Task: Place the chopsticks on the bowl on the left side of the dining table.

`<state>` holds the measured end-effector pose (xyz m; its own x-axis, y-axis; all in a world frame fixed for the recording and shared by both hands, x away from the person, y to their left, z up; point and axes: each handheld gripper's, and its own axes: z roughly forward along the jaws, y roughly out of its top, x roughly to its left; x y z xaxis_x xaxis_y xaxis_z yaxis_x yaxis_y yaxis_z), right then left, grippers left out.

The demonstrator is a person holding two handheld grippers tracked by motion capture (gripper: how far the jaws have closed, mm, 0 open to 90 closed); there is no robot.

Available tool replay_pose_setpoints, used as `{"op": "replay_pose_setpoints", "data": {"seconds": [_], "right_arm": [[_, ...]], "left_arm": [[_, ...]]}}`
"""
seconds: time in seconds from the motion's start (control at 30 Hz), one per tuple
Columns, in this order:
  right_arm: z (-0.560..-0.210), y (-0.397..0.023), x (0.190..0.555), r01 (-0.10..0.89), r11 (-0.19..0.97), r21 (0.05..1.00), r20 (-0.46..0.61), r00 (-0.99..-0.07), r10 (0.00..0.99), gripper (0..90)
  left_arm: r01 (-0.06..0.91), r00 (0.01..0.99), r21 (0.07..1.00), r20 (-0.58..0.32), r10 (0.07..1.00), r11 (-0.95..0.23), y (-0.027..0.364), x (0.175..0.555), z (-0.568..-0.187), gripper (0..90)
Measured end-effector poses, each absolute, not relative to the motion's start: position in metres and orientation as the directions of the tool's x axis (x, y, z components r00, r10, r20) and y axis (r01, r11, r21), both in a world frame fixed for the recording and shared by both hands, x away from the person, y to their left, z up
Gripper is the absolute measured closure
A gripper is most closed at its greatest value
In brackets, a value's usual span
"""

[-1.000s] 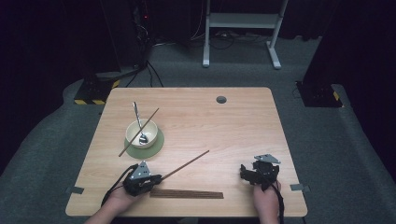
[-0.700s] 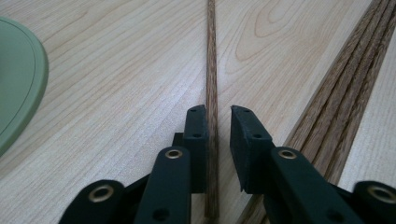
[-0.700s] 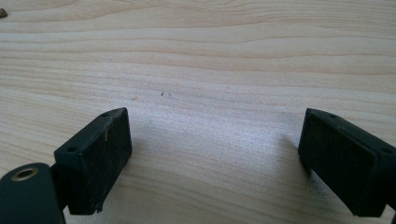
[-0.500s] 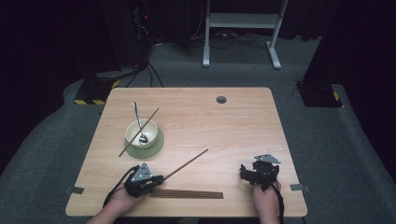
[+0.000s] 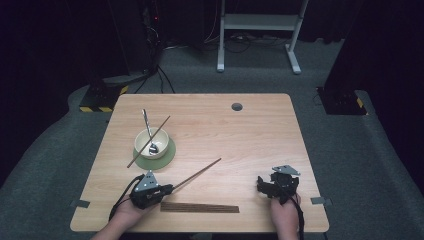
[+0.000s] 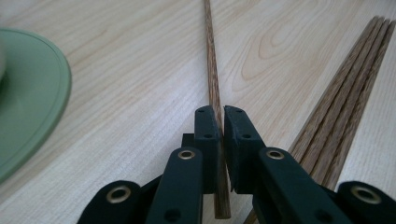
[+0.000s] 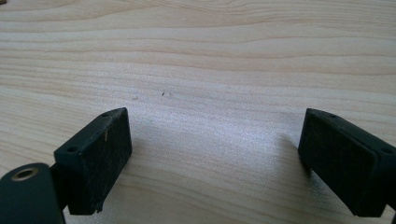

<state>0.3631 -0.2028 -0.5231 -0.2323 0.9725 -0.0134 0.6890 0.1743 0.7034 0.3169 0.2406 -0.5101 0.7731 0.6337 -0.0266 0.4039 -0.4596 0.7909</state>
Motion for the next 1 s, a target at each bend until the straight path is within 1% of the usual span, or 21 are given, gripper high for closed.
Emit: {"op": "replay_pose_setpoints", "data": {"seconds": [0.2, 1.0], "right_arm": [[-0.523, -0.203, 0.363, 0.689, 0.174, 0.704, -0.013, -0.233, 0.972, 9.3], [-0.523, -0.203, 0.363, 0.689, 0.175, 0.704, -0.014, -0.233, 0.972, 9.2]], "left_arm": [[0.391, 0.762, 0.82, -0.033, 0.647, -0.418, 0.244, 0.315, -0.503, 83.9], [0.346, 0.738, 0.887, -0.057, 0.672, -0.305, 0.255, 0.31, -0.487, 83.9]]}}
